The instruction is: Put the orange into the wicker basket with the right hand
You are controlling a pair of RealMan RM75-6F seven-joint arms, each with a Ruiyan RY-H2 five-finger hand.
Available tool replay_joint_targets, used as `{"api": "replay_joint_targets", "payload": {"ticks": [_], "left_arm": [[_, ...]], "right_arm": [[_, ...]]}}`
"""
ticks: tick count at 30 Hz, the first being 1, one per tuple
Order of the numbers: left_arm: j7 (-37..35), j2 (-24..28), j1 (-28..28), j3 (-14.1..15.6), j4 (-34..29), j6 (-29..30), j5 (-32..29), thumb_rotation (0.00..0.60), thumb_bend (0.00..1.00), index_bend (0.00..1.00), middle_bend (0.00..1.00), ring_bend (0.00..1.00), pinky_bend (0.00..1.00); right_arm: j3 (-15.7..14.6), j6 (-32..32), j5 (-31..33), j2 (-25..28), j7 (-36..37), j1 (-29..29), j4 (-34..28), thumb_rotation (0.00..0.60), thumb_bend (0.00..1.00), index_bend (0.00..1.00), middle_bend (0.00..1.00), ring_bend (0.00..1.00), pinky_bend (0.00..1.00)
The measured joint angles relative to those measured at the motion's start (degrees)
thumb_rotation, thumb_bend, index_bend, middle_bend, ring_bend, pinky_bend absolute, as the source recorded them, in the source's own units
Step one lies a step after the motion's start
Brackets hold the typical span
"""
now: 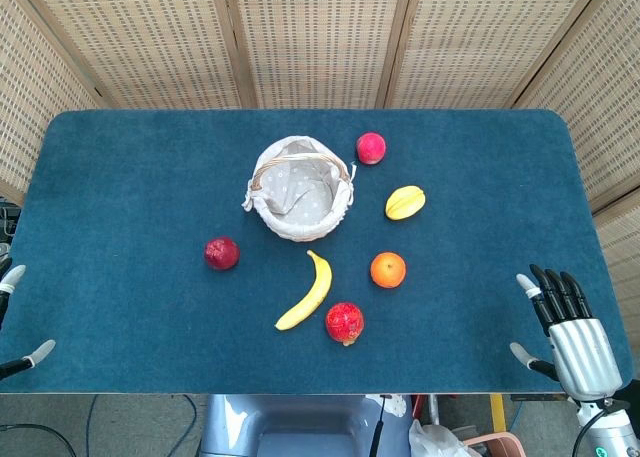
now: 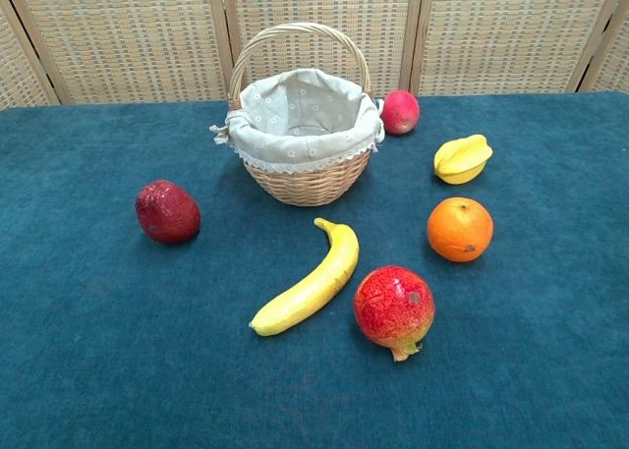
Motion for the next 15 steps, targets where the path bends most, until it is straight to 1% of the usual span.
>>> {"api": "replay_joint_targets", "payload": {"ticks": [6,8,12,15], "left_arm": [[0.2,-0.3,-0.4,-0.2,0.3,-0.5,-0.2,0.6,0.0,0.0,0.0,0.0,0.0],[0.6,-0.5,-0.5,-0.5,0.3,-0.6,-0.4,0.6,0.0,0.0,0.0,0.0,0.0],[1.6,-0.8,-0.9,-0.9,-0.1,-0.9,-0.7,0.6,0.0,0.0,0.0,0.0,0.0],[2.2,-1.0,-1.3,-1.2,-0.3,-1.7,-1.5,0.6,0.0,0.0,0.0,0.0,0.0]], "right_arm": [[0.3,-1.4,0.3,0.1,0.6,0.9,-0.1,0.6,0.0,0.06,0.0,0.0,0.0],[0.6,-3.5,0.9,0.1,1.6,2.2,0.1,0.6,0.0,0.06,0.0,0.0,0.0],[1.6,-11.2,2.0,0.1,4.2,6.7,1.0,0.6,0.0,0.06,0.0,0.0,0.0],[2.5,-18.1,2.0,-1.0,8.5,12.3,3.4,0.6,0.0,0.06,0.0,0.0,0.0]]}}
